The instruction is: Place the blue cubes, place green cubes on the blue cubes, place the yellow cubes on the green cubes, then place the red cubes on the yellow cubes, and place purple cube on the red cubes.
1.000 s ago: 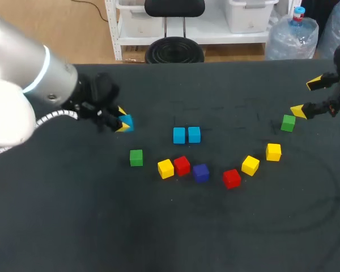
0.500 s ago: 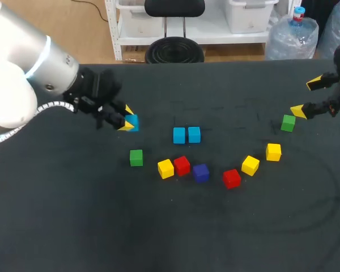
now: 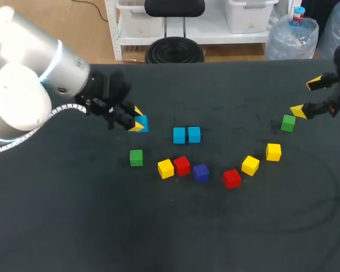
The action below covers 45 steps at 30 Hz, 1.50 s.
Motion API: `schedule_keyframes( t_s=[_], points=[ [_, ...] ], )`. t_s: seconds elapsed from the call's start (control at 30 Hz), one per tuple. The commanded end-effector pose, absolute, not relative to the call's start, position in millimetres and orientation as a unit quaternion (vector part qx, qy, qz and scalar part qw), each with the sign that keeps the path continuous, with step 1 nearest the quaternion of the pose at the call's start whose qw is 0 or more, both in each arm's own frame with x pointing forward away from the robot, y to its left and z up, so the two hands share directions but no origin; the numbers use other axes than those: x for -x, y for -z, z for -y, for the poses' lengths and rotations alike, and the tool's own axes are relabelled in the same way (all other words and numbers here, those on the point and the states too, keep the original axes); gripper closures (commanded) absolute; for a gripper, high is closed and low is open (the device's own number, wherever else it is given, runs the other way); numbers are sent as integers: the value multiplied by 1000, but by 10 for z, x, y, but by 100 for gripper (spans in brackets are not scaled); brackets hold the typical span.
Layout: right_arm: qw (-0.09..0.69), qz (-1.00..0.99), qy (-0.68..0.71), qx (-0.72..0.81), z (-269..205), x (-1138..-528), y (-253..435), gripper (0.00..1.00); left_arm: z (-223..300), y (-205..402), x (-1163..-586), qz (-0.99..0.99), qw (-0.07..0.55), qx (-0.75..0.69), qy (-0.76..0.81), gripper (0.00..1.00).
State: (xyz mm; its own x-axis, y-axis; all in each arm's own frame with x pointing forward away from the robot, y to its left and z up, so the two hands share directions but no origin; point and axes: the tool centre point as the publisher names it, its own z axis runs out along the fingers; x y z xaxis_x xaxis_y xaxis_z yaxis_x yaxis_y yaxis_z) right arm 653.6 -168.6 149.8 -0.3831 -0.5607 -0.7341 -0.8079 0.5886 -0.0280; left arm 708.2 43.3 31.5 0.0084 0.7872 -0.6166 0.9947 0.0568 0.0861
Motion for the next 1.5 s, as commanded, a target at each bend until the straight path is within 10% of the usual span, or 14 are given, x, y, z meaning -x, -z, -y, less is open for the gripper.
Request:
schedule_keyframes(
  t_s=[0.03, 1.5],
  points=[
    [363, -814, -169, 420, 1682, -6531, -1499, 0, -384, -278, -7062, -675, 268, -657, 200, 100],
    [363, -814, -169, 420, 1682, -6531, -1499, 0, 23, -32, -7029, -647, 266, -678, 225, 100]
  ],
)
